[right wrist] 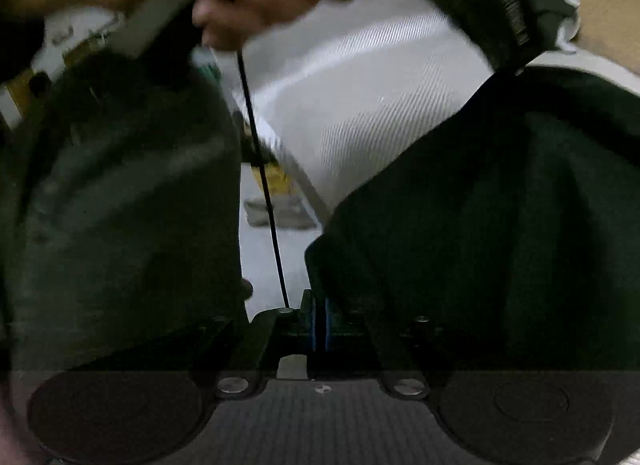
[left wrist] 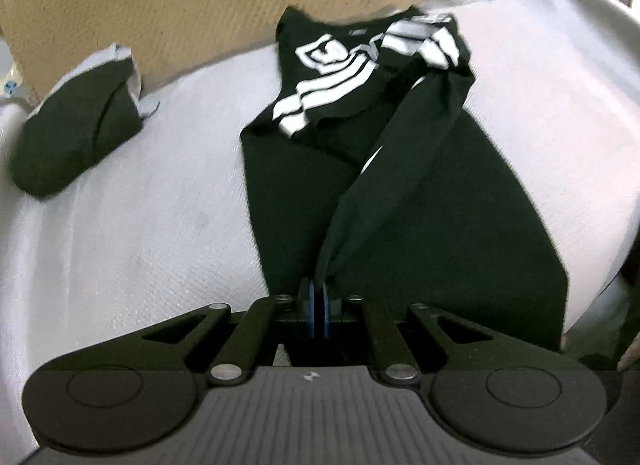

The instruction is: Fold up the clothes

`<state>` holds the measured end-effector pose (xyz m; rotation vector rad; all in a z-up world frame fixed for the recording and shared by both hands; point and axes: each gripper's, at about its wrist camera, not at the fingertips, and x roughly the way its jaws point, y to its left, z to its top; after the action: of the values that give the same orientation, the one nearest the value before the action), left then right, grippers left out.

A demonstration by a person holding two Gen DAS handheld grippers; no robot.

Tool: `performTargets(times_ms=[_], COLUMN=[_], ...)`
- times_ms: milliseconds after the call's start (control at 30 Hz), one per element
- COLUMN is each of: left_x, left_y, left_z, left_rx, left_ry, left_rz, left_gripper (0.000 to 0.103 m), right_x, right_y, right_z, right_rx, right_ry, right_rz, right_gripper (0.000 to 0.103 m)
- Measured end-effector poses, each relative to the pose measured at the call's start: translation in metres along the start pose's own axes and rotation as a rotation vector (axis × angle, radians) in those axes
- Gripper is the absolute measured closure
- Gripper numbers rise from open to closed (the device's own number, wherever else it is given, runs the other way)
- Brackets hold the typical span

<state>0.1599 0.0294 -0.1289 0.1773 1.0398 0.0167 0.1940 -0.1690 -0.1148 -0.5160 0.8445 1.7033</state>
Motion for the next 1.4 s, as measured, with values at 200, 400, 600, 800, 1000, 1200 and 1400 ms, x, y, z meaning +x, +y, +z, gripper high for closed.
performTargets(times_ms=[200, 400, 600, 800, 1000, 1200, 1400], left_x=[0.012, 0.022, 0.012, -0.001, 0.007, 0.021, 0.036], left_y=[0.001, 0.003, 0.016, -0.008, -0.058, -0.102, -0.125], left_z=[-0.001, -0.009, -0.004, 0.006, 0.036, 0.077, 0.117], left_rx=[0.044, 0.124, 0.061, 0.127, 0.225, 0.286, 0.283], left_ry=[0.041, 0.119, 0.064, -0.032, -0.114, -0.19, -0.269], left_rz=[-0.017, 0.068, 0.031, -0.024, -0.059, -0.047, -0.047], left_gripper=[0.093, 0.095, 0.094, 0.089, 0.076, 0.071, 0.062], right_x=[0.01, -0.039, -0.088, -0.13, -0.139, -0.148, -0.166], right_y=[-0.047, -0.077, -0.109, -0.155, -0.177, -0.212, -0.264], right_z=[-0.017, -0.026, -0.032, -0.063, -0.067, -0.076, -0.089], right_rx=[0.234, 0.286, 0.354, 0.479, 0.522, 0.552, 0.645], right_ry=[0.016, -0.071, -0.252, -0.465, -0.545, -0.58, -0.645], right_rz=[0.136, 0.266, 0.023, -0.185, -0.468, -0.623, -0.635], right_gripper=[0.083, 0.063, 0.062, 0.062, 0.062, 0.062, 0.062])
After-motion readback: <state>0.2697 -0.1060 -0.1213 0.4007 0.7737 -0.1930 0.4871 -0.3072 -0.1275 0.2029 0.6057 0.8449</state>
